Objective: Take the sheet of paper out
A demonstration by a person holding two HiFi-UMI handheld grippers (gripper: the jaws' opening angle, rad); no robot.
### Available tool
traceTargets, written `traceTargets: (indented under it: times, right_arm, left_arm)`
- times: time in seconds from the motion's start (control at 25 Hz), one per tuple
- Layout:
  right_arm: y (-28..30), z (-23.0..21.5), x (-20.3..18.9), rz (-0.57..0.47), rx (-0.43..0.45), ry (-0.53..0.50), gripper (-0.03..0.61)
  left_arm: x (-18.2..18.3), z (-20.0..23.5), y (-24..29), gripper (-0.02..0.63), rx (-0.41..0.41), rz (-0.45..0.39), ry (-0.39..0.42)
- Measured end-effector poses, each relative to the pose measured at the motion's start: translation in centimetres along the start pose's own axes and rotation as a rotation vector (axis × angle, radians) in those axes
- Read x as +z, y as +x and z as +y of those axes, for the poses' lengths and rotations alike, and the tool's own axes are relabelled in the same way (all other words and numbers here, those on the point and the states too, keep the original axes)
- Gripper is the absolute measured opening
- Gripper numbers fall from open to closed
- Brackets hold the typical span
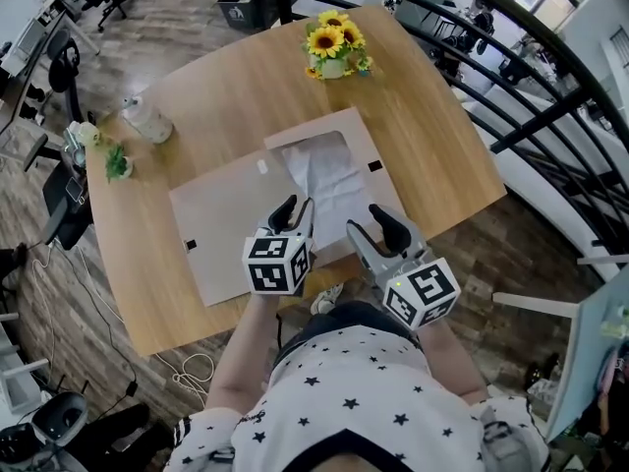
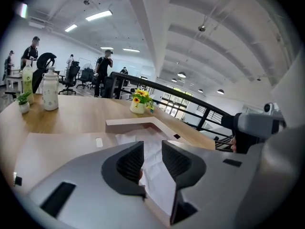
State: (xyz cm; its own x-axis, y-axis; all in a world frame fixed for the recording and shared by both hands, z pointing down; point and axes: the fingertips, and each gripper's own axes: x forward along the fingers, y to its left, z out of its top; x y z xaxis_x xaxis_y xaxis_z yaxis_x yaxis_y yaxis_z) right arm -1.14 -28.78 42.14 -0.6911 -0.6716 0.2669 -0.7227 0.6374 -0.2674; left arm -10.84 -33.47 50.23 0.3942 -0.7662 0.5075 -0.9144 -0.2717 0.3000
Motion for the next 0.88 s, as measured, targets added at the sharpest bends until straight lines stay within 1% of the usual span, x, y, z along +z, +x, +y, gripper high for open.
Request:
traceTargets:
  times: [0.2,0.48,0.68,0.88]
  right_arm:
    - [1.2,-1.3,-0.2,0.016,0.002,0.010,0.178]
    - [2.1,-2.5,-0.4,0.029,-0.001,0.034,0.178]
    - [2.5,-2.8,-0.9,0.037,0.002,0.051,0.178]
    - [2.7,-3.1,-1.2,0.043,-0.002,0.061,0.177]
  left_arm:
    - [-1.0,1.0,3.2,0.114,0.017,0.061,0.016]
    - [-2.7,2.1,6.2,0.114,0.046,0.151,0.035]
    - [-4.6,2.9,7.7,0.114,0.055,0.237,0.044]
    - [-5.8,3.4,8.5,0.114,0.064,0.297,0.045]
